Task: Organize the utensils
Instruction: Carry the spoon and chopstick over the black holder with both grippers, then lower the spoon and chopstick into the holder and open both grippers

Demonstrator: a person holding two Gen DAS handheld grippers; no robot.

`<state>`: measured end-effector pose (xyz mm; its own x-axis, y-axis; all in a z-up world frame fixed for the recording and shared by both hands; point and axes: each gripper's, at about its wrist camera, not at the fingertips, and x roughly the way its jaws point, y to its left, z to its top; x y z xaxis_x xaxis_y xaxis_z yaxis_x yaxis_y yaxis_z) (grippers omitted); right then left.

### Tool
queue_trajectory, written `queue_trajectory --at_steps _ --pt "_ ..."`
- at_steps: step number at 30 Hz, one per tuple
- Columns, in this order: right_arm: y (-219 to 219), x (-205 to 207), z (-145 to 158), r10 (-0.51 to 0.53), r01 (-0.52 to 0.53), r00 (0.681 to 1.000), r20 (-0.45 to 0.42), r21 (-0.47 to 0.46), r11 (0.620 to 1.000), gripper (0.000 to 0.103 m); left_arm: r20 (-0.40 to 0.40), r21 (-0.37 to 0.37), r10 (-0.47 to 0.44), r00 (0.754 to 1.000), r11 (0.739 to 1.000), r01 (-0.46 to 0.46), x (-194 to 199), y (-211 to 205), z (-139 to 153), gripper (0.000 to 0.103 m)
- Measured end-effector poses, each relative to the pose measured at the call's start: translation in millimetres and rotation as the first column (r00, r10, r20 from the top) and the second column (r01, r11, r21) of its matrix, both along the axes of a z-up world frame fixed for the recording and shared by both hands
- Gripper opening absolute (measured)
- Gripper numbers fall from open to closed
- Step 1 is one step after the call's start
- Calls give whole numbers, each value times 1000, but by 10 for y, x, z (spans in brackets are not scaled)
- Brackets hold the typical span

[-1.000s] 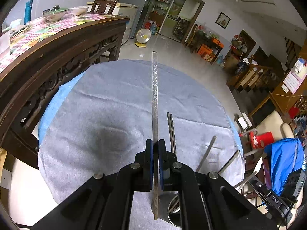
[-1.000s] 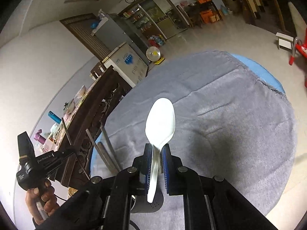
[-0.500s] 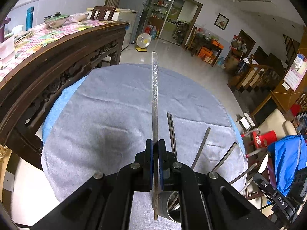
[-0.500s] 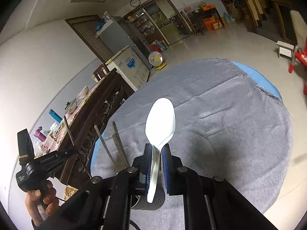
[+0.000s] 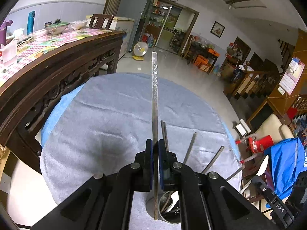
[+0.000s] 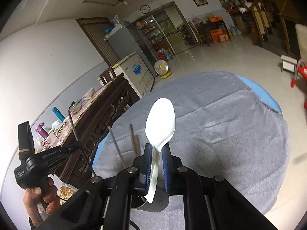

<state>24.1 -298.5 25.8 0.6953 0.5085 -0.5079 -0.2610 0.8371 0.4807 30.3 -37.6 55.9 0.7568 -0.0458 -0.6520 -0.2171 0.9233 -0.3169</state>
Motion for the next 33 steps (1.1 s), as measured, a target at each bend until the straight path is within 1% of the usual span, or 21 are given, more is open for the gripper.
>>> queue_trajectory --at_steps 4,7,12,17,23,27,33 --pt "75 -75 98 11 -11 999 47 -7 1000 12 35 -4 0 999 1000 0 -42 -40 55 5" --pt "188 -129 162 25 -22 996 86 -35 999 12 63 -8 2 998 1000 -2 -71 -55 84 5" --pt "431 -206 183 64 -53 990 128 -88 995 12 77 -8 0 997 1000 1 -80 -80 77 5" --pt "637 -192 123 97 -79 985 142 -125 989 12 93 -11 -5 996 1000 6 -83 -123 58 5" --pt "782 -168 -2 115 -90 981 154 -161 983 12 131 -9 -10 991 1000 12 -101 -184 12 5" --pt "866 -153 -76 127 -97 979 158 -187 978 12 131 4 -17 991 1000 16 -71 -230 -54 5" --pt "951 -121 -257 145 -112 979 140 -218 969 12 116 18 -21 993 1000 19 -49 -285 -185 5"
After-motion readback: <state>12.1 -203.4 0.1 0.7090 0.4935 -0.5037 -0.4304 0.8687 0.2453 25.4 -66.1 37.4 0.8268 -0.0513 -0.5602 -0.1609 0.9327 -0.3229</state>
